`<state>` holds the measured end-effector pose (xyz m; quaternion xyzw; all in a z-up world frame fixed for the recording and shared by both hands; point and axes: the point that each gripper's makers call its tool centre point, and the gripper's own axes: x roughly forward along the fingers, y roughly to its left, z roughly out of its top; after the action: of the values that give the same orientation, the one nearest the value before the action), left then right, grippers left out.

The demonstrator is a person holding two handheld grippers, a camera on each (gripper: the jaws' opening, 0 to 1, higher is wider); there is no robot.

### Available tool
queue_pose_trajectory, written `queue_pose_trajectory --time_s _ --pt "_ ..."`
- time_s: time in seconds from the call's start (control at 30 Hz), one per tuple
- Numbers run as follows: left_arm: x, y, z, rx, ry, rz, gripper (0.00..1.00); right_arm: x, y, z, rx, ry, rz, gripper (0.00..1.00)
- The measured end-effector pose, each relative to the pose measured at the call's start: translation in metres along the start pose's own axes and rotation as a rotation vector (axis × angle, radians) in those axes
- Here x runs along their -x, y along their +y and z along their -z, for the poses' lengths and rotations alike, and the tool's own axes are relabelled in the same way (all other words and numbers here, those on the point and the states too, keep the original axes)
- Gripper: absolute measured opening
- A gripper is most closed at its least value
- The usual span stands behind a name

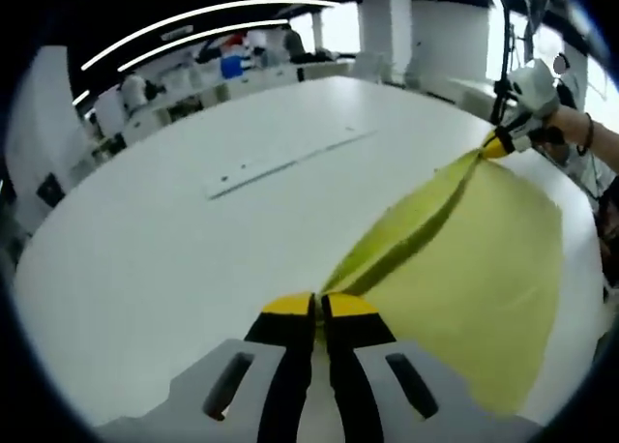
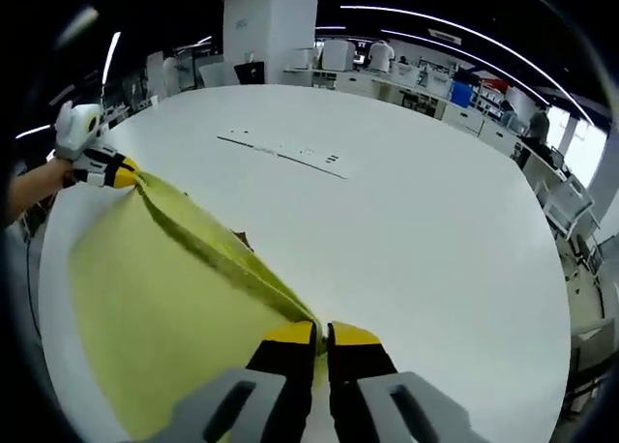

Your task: Fold the garment on the visible template until the final outline fits inside the template.

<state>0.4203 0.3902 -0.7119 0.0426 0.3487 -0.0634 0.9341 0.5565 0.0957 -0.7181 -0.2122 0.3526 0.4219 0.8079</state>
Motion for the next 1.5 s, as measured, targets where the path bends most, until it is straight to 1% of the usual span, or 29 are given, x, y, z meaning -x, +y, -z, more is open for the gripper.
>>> queue_pose_trajectory --time_s 0.17,0.27,0.33,0.37,0.43,0.5,0.53,0.6,0.63,0.73,0.8,0.9,1.07,1.13,1.23,1.3,1.47,1.5 --pt "-0.004 0.001 0.006 -0.006 0.018 -0.016 0.04 -0.008 -0.005 0.003 0.003 0.008 0.024 0.02" --pt "-0.003 0.004 0.006 -0.008 0.016 -0.031 0.06 -0.01 -0.009 0.005 -0.012 0.015 0.04 0.05" --pt "-0.003 0.008 0.007 0.027 0.01 -0.038 0.1 -0.01 -0.012 0.004 -0.051 0.006 0.057 0.08" --pt "-0.003 0.01 0.009 0.047 0.017 -0.047 0.13 -0.01 -0.013 0.004 -0.054 0.005 0.058 0.09" --pt "-0.002 0.013 0.011 0.056 0.019 -0.057 0.18 -0.01 -0.015 0.004 -0.065 0.006 0.068 0.12" --pt "0.0 0.015 0.012 0.063 0.017 -0.066 0.22 -0.009 -0.016 0.003 -0.079 0.0 0.077 0.18" --pt "0.002 0.015 0.012 0.069 0.015 -0.072 0.25 -0.008 -0.018 0.001 -0.102 -0.008 0.082 0.22" --pt "0.005 0.017 0.011 0.084 0.01 -0.079 0.3 -0.005 -0.017 0.0 -0.145 -0.017 0.074 0.27" --pt "0.007 0.018 0.011 0.096 0.01 -0.081 0.32 -0.003 -0.016 -0.001 -0.167 -0.02 0.068 0.28" --pt "0.013 0.019 0.009 0.102 0.003 -0.09 0.39 0.002 -0.015 -0.003 -0.19 -0.031 0.06 0.32" --pt "0.018 0.018 0.007 0.105 -0.001 -0.094 0.43 0.006 -0.012 -0.005 -0.222 -0.045 0.049 0.39" --pt "0.024 0.018 0.004 0.108 -0.004 -0.096 0.48 0.013 -0.008 -0.008 -0.24 -0.053 0.03 0.49" --pt "0.035 0.011 0.0 0.097 -0.02 -0.077 0.57 0.028 0.004 -0.009 -0.244 -0.061 -0.003 0.57" --pt "0.039 0.008 -0.001 0.092 -0.027 -0.07 0.65 0.034 0.008 -0.01 -0.246 -0.068 -0.015 0.62" --pt "0.046 0.001 -0.001 0.095 -0.031 -0.051 0.75 0.043 0.015 -0.011 -0.25 -0.082 -0.043 0.65" --pt "0.052 -0.003 -0.001 0.065 -0.045 -0.051 0.81 0.049 0.02 -0.01 -0.248 -0.082 -0.059 0.69" --pt "0.062 -0.012 0.001 0.071 -0.057 -0.024 0.87 0.061 0.031 -0.004 -0.223 -0.075 -0.084 0.75" --pt "0.063 -0.013 0.001 0.073 -0.063 -0.019 0.88 0.065 0.034 -0.001 -0.21 -0.063 -0.095 0.76"
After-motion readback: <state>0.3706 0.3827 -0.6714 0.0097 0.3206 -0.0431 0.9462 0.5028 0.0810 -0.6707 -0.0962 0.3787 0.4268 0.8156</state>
